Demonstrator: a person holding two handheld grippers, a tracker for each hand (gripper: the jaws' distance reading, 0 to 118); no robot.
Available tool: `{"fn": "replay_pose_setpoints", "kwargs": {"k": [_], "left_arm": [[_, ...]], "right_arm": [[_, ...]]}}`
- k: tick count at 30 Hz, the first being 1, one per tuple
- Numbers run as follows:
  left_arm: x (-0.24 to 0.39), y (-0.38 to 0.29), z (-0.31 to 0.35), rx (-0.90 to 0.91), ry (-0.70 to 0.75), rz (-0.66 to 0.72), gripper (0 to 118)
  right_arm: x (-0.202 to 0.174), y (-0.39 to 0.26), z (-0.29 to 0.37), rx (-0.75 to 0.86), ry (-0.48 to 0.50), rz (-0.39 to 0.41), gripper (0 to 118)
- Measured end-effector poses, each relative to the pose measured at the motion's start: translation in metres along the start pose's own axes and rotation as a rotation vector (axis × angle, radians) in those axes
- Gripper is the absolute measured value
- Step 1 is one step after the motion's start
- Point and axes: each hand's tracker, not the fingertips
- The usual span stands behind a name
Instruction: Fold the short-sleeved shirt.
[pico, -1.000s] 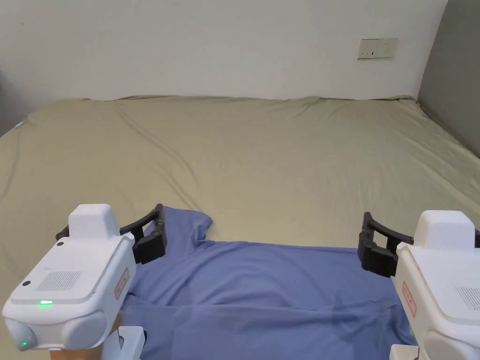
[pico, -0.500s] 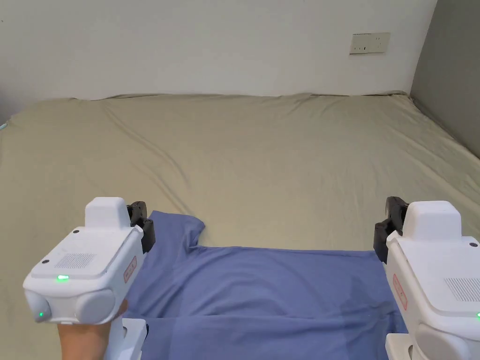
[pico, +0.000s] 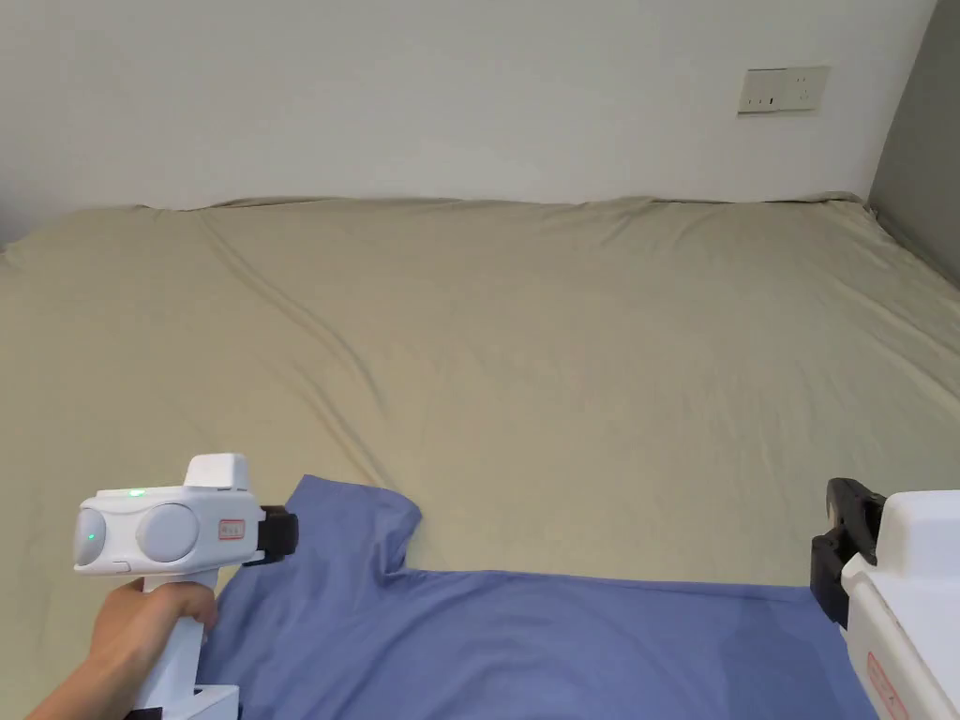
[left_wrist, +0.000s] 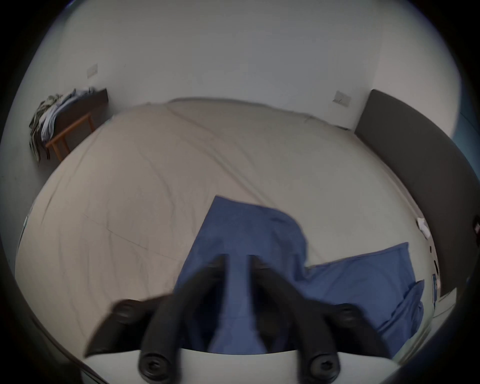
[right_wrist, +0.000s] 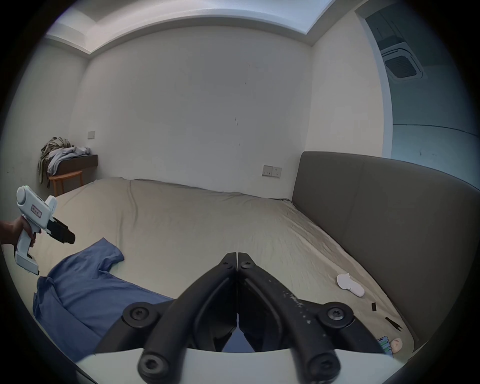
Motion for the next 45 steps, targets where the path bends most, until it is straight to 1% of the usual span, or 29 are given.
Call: {"fn": "replay_pose_setpoints", "kwargs": {"k": [1,2,3,4,7,9,10,12,14,15,16,19,20,21,22,23,25,26,28,29,30,31,33,34,37,38,39,41,45], "left_arm": [[-0.004,-0.001,-0.013,-0.033,-0.005,0.002,107],[-0.007,-0.002,-0.023,-0.058,0.005,0.01,114],[-0.008,-0.005,-0.034,-0.094,0.015,0.004,111],[-0.009,-0.008,-0.041,-0.091,0.041,0.009,103],[-0.012,-0.015,-0.066,-0.141,0.085,0.018,96],[-0.015,-0.021,-0.077,-0.171,0.096,0.019,84],[-0.016,-0.025,-0.079,-0.172,0.089,0.016,73],[-0.011,-0.026,-0.07,-0.116,0.088,0.014,71],[-0.007,-0.025,-0.063,-0.112,0.03,-0.001,36],[-0.003,-0.024,-0.061,-0.111,0.025,-0.005,10],[0.001,-0.024,-0.059,-0.116,0.023,-0.009,0],[0.016,-0.029,-0.033,-0.027,0.047,-0.043,0],[0.019,-0.03,-0.022,0.006,0.035,-0.044,0],[0.02,-0.031,-0.012,0.033,0.022,-0.038,0],[0.021,-0.032,0.0,0.053,0.006,-0.027,0],[0.022,-0.031,0.01,0.066,-0.01,-0.027,0],[0.022,-0.033,0.027,0.083,-0.025,-0.027,0],[0.022,-0.034,0.034,0.089,-0.027,-0.032,0],[0.02,-0.033,0.041,0.096,-0.037,-0.032,0],[0.02,-0.033,0.045,0.1,-0.042,-0.027,0],[0.02,-0.033,0.047,0.102,-0.045,-0.024,0],[0.017,-0.033,0.046,0.102,-0.048,-0.022,0],[0.018,-0.035,0.049,0.101,-0.05,-0.019,0],[0.019,-0.037,0.05,0.098,-0.049,-0.019,0],[0.015,-0.042,0.05,0.096,-0.05,-0.01,0],[0.015,-0.044,0.051,0.094,-0.05,-0.004,0],[0.011,-0.046,0.051,0.093,-0.047,0.001,0],[0.01,-0.052,0.057,0.095,-0.038,0.014,0],[0.003,-0.069,0.082,0.107,-0.037,0.04,0]], "right_arm": [[-0.001,-0.003,-0.006,-0.012,-0.001,0.0,1],[-0.001,-0.004,-0.012,-0.022,-0.003,-0.002,1],[-0.001,-0.006,-0.017,-0.034,-0.002,-0.004,1],[-0.001,-0.008,-0.022,-0.049,-0.002,-0.004,1],[0.0,-0.017,-0.033,-0.09,-0.006,0.0,1],[0.003,-0.022,-0.038,-0.111,-0.003,-0.003,1],[0.005,-0.025,-0.041,-0.121,-0.005,-0.005,1],[0.011,-0.028,-0.046,-0.144,-0.009,-0.008,1],[0.02,-0.034,-0.053,-0.173,-0.011,-0.024,1],[0.024,-0.035,-0.058,-0.191,-0.008,-0.041,1],[0.03,-0.038,-0.067,-0.213,-0.004,-0.069,2],[0.049,-0.054,-0.099,-0.321,-0.024,-0.11,7],[0.055,-0.061,-0.113,-0.385,-0.024,-0.123,14],[0.06,-0.071,-0.126,-0.43,-0.034,-0.151,27],[0.064,-0.08,-0.141,-0.479,-0.028,-0.161,53],[0.069,-0.088,-0.155,-0.537,-0.009,-0.176,74],[0.071,-0.105,-0.178,-0.628,0.02,-0.164,108],[0.072,-0.112,-0.188,-0.665,0.039,-0.168,108],[0.067,-0.124,-0.204,-0.709,0.026,-0.145,106],[0.058,-0.125,-0.203,-0.718,0.013,-0.106,104],[0.052,-0.128,-0.207,-0.725,0.015,-0.075,101],[0.048,-0.131,-0.21,-0.718,0.025,-0.061,92],[0.046,-0.139,-0.217,-0.733,0.037,-0.06,88],[0.045,-0.137,-0.212,-0.709,0.026,-0.074,72],[0.049,-0.133,-0.201,-0.683,0.109,-0.129,51],[0.045,-0.13,-0.196,-0.678,0.09,-0.085,30],[0.044,-0.128,-0.192,-0.666,0.122,-0.042,6],[0.041,-0.121,-0.169,-0.627,0.102,-0.038,5],[0.057,-0.097,-0.113,-0.501,0.135,-0.1,5]]}}
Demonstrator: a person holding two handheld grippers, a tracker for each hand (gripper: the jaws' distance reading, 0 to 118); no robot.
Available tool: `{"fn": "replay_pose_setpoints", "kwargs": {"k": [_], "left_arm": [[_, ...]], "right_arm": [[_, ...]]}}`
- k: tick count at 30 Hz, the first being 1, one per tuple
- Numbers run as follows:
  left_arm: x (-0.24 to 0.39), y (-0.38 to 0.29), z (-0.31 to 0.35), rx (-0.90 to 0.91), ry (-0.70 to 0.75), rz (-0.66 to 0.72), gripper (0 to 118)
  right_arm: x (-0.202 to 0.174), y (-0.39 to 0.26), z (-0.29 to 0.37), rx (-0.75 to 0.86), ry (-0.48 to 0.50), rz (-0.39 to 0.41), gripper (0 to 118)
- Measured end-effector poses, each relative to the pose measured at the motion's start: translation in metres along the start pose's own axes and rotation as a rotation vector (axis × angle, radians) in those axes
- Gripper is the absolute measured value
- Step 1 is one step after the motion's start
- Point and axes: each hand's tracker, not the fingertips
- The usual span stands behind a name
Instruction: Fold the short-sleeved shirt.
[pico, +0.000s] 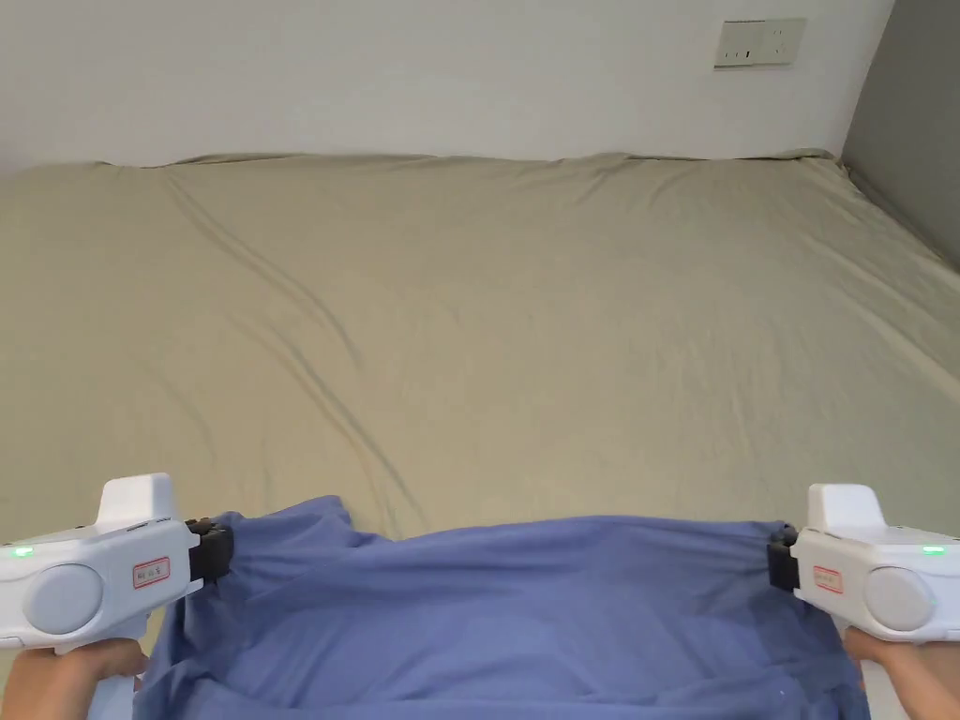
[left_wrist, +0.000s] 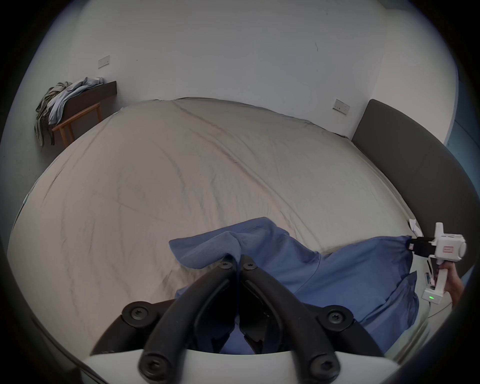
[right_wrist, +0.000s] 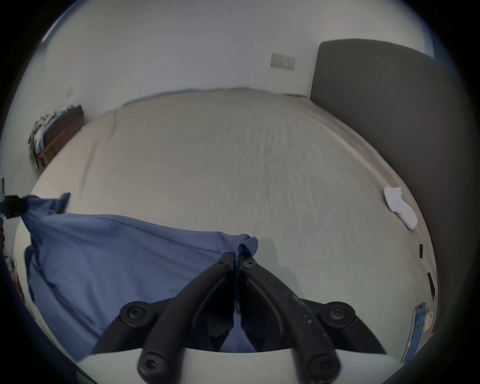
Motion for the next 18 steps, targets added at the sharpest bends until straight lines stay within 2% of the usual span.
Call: {"fn": "replay_pose_setpoints", "kwargs": {"k": [3,8,12,16,18], "left_arm": [[-0.009,-0.014,0.028,0.022,0.008,0.02,0],[-0.026,-0.048,0.072,0.035,0.016,0.06,0],[-0.036,-0.086,0.084,-0.026,0.03,0.086,0],[-0.038,-0.126,0.088,-0.063,0.048,0.108,0],[-0.037,-0.144,0.088,-0.075,0.056,0.111,0]], "right_arm": [[0.009,-0.013,0.053,0.062,0.049,-0.036,5],[0.018,-0.055,0.122,0.078,0.094,-0.066,5],[0.023,-0.099,0.145,0.038,0.146,-0.117,5],[0.02,-0.144,0.149,-0.021,0.135,-0.145,5],[0.02,-0.164,0.145,-0.066,0.129,-0.197,5]]}}
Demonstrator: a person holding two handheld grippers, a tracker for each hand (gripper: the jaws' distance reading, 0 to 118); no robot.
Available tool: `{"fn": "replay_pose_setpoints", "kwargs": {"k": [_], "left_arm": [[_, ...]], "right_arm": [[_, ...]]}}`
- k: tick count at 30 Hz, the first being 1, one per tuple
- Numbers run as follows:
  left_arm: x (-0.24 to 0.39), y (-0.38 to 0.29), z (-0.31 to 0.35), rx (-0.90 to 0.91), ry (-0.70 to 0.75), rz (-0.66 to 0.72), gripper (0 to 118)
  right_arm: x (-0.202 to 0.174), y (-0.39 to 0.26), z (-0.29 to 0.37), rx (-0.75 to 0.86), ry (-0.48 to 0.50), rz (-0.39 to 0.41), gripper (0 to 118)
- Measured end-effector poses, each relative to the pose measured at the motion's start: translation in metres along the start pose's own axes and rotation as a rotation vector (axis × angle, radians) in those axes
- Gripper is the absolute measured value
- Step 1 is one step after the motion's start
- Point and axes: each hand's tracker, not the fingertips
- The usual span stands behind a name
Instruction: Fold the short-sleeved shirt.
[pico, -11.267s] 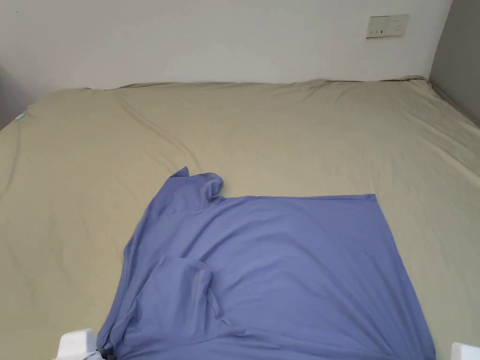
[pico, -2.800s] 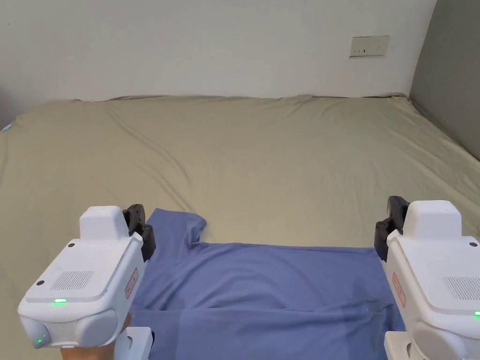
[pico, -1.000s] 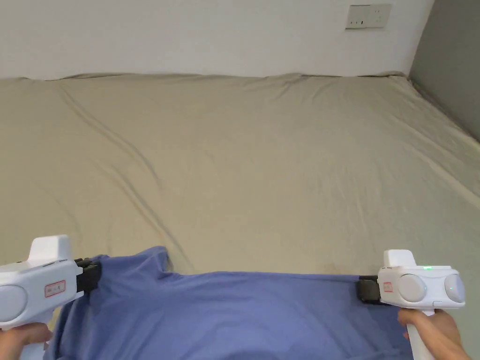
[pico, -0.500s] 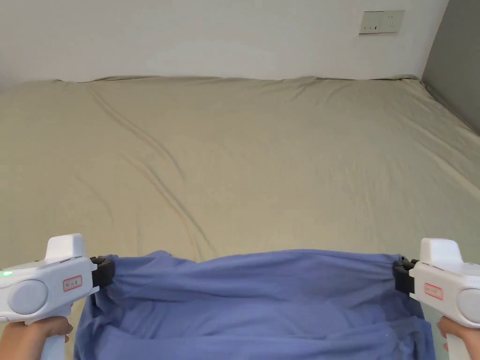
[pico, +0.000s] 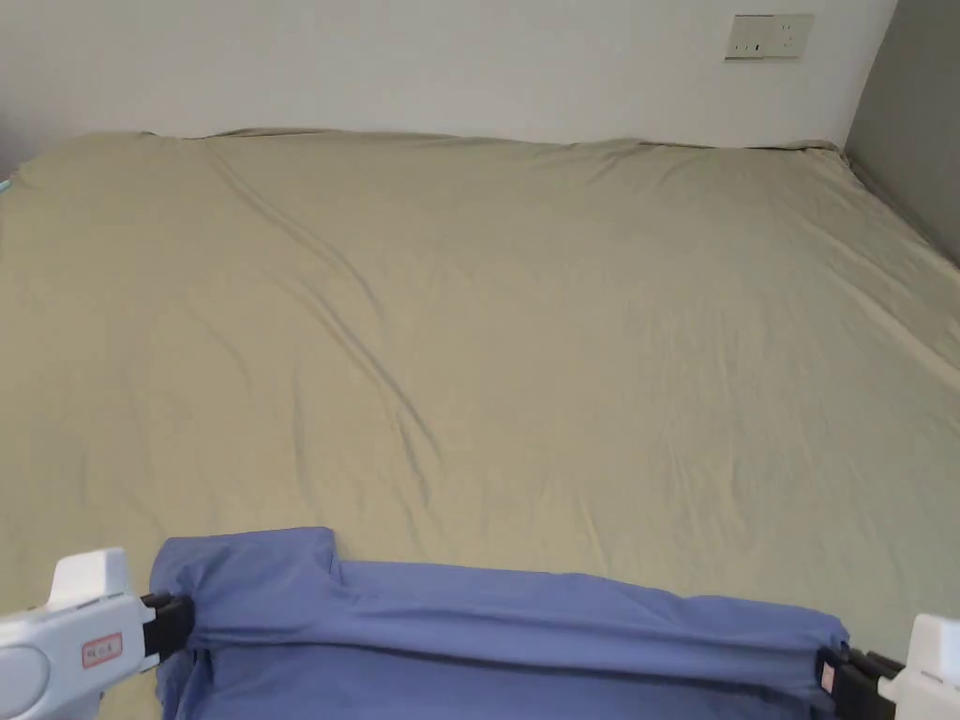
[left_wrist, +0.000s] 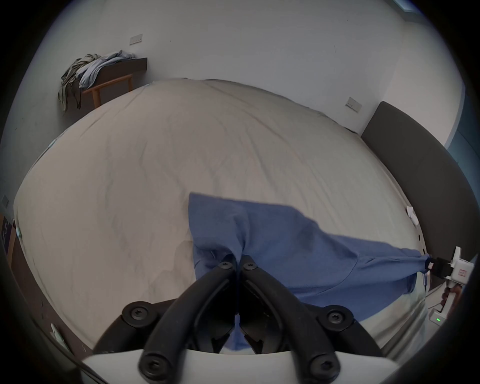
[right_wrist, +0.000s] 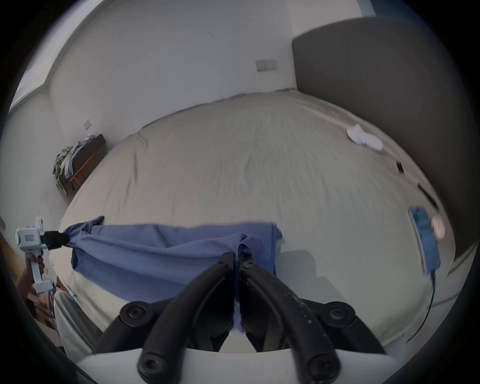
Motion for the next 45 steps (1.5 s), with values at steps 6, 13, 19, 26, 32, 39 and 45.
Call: {"fn": "replay_pose_setpoints", "kwargs": {"k": [6,13,19,26,32,39,45], "left_arm": [[-0.012,-0.031,-0.029,-0.073,0.057,-0.006,0],[0.015,-0.012,0.0,-0.052,0.05,-0.062,93],[0.066,0.032,0.061,0.285,-0.036,-0.122,118],[0.123,0.059,0.113,0.735,-0.015,-0.217,118],[0.143,0.06,0.118,0.819,0.0,-0.217,75],[0.144,0.054,0.114,0.79,-0.026,-0.246,0],[0.124,0.061,0.106,0.672,-0.032,-0.221,0]], "right_arm": [[0.013,-0.028,-0.035,-0.075,-0.061,-0.047,6],[-0.017,0.007,-0.001,0.076,-0.169,0.03,56],[-0.068,0.06,0.054,0.409,-0.131,0.117,117],[-0.126,0.091,0.099,0.705,-0.163,0.224,117],[-0.148,0.089,0.104,0.81,-0.243,0.29,92],[-0.149,0.09,0.102,0.822,-0.238,0.307,2],[-0.147,0.089,0.096,0.797,-0.228,0.31,2]]}}
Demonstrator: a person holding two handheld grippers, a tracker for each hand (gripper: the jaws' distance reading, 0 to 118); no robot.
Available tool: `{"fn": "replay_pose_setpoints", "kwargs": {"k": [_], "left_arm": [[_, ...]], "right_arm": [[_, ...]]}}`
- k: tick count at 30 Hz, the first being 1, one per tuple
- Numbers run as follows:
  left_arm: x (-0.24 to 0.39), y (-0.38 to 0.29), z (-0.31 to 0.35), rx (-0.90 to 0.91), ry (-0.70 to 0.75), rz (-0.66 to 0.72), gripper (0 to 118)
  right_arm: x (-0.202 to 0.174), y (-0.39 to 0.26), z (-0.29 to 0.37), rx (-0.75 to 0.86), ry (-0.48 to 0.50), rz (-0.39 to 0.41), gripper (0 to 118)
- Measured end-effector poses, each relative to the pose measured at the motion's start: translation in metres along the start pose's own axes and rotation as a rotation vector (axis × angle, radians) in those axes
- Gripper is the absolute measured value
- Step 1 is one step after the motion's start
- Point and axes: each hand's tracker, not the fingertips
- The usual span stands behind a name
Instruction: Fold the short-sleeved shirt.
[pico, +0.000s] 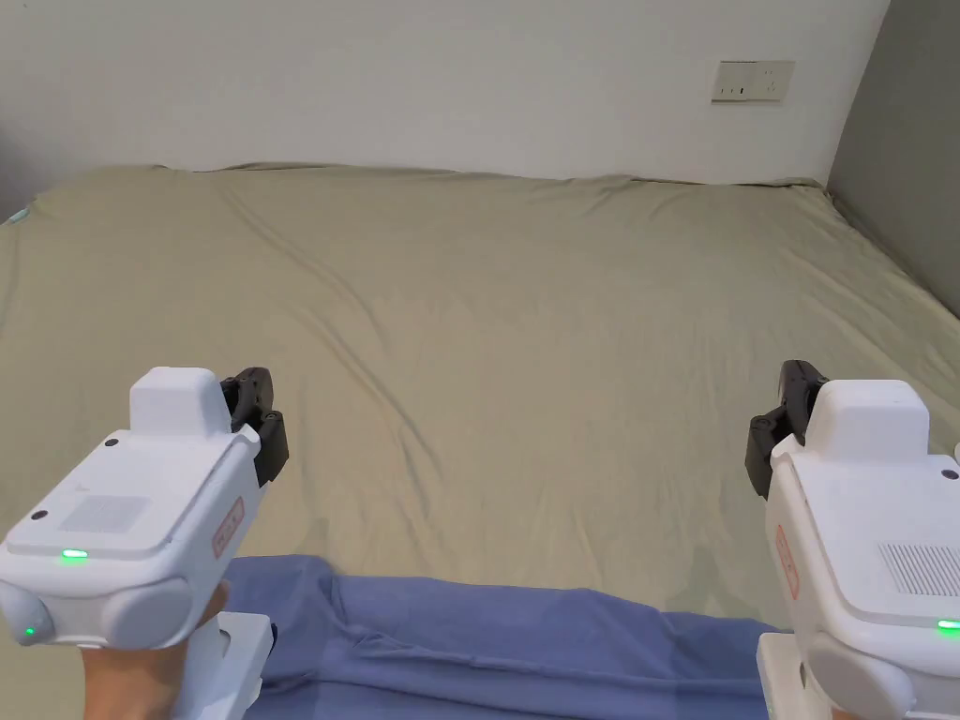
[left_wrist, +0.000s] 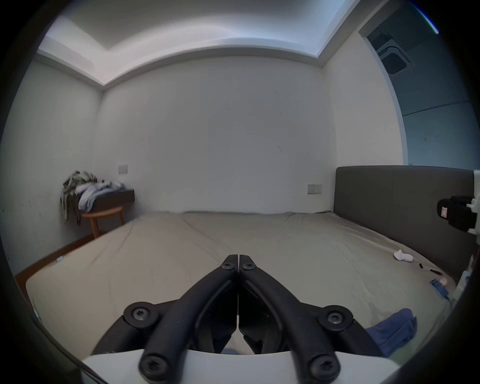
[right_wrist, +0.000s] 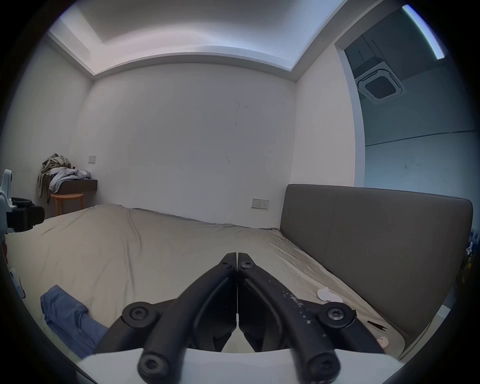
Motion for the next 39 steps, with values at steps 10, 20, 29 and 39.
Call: {"fn": "replay_pose_setpoints", "kwargs": {"k": [10,20,29,39], "left_arm": [[-0.134,-0.046,-0.036,-0.468,-0.205,0.478,0],[-0.211,-0.126,-0.044,-0.72,-0.181,0.614,43],[-0.202,-0.167,-0.07,-0.826,-0.224,0.632,95],[-0.169,-0.172,-0.093,-0.842,-0.281,0.514,17]], "right_arm": [[-0.008,-0.008,-0.011,-0.065,0.026,0.02,3],[-0.027,-0.016,-0.031,-0.122,0.035,0.047,3],[-0.045,-0.03,-0.045,-0.183,0.053,0.083,3],[-0.043,-0.027,-0.044,-0.203,0.06,0.081,3]]}}
